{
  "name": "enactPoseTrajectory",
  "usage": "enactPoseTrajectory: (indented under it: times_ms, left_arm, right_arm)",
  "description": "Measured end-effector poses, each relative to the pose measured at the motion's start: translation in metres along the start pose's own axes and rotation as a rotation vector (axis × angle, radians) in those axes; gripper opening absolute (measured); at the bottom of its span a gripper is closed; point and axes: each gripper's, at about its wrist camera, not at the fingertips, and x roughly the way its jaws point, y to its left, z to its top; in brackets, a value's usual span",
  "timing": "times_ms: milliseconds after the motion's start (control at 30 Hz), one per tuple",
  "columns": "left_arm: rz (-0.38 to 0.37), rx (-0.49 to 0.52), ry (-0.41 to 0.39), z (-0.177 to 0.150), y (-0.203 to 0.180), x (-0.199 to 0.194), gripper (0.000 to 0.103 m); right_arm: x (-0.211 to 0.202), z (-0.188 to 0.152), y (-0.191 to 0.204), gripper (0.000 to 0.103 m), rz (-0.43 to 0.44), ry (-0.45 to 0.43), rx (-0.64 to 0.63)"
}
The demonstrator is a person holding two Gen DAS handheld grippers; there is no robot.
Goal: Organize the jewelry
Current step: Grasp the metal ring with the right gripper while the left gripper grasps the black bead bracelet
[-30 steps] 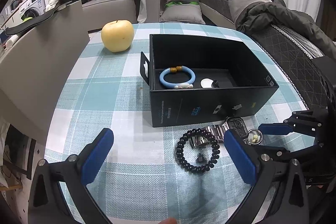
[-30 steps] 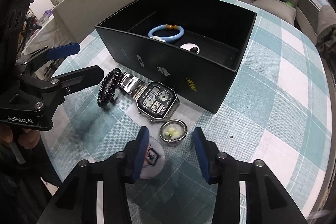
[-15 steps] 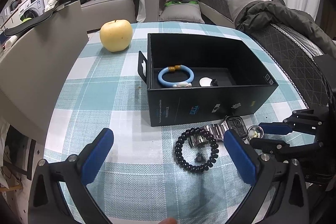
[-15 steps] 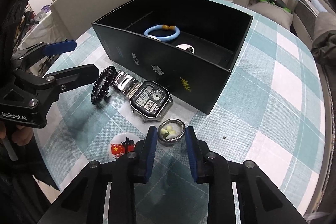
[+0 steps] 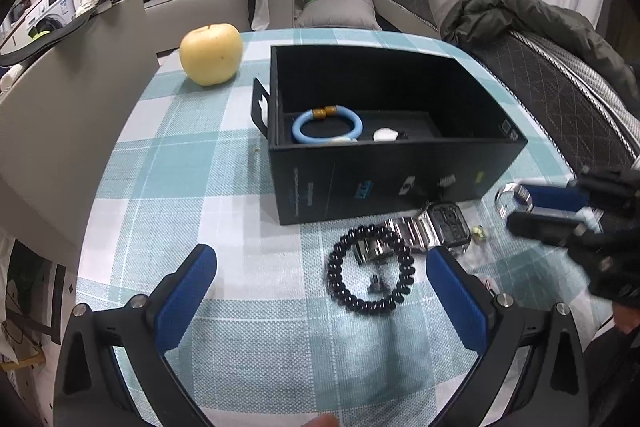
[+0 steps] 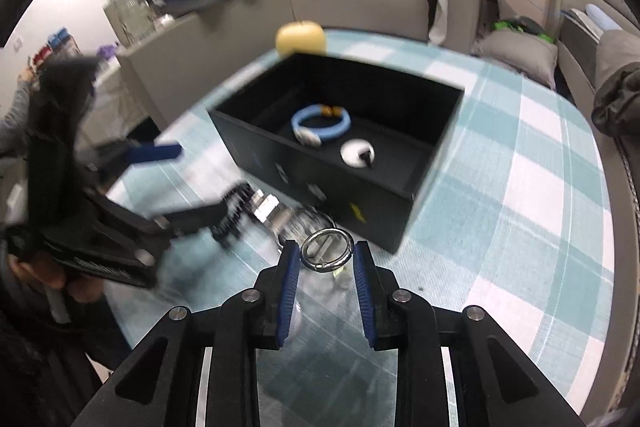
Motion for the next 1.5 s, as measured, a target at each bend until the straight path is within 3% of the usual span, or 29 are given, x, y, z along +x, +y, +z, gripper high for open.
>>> enactPoseTrajectory:
  times_ms: [133,233,333,467,533,600,833,900,1200,1500]
  left_arm:
    - [-0.041,0.001,0.033,-0.001,0.000,0.007,0.101]
    - [-0.074,0.001,0.059,-0.001,-0.001,0.013,0.095]
    - [-0.086,0.013,0.080,-0.001,-0.004,0.019,0.078]
    - [-0.067,0.033,0.071,-0.002,-0.007,0.021,0.067]
    - [-0.068,0.037,0.060,-0.002,-0.008,0.019,0.057]
    - [-0.065,0.044,0.058,-0.002,-0.007,0.018,0.038]
    - [-0.077,0.054,0.055,-0.004,-0.006,0.014,0.019]
    - [-0.066,0.061,0.043,-0.004,-0.006,0.011,0.004]
    - [-0.071,0.045,-0.011,-0.002,0.002,-0.004,0.004]
    - [-0.113,0.066,-0.134,0.009,-0.005,-0.035,0.004]
  right_arm:
    - [-0.006,0.004,0.002,0.026,0.020,-0.029,-0.001]
    - [-0.008,0.003,0.004,0.026,0.026,-0.029,-0.007]
    - [-0.009,0.002,0.002,0.026,0.031,-0.029,-0.006]
    - [-0.010,0.003,0.002,0.026,0.032,-0.034,-0.003]
    - [-0.009,0.003,0.003,0.026,0.034,-0.037,-0.004]
    - [-0.011,0.003,0.003,0.026,0.032,-0.044,-0.004]
    - [-0.013,0.002,0.003,0.026,0.027,-0.050,-0.003]
    - [-0.013,0.003,0.002,0.026,0.025,-0.051,-0.001]
    - [-0.013,0.005,0.003,0.026,0.025,-0.062,-0.001]
    - [-0.022,0.013,0.002,0.026,0.033,-0.119,0.012]
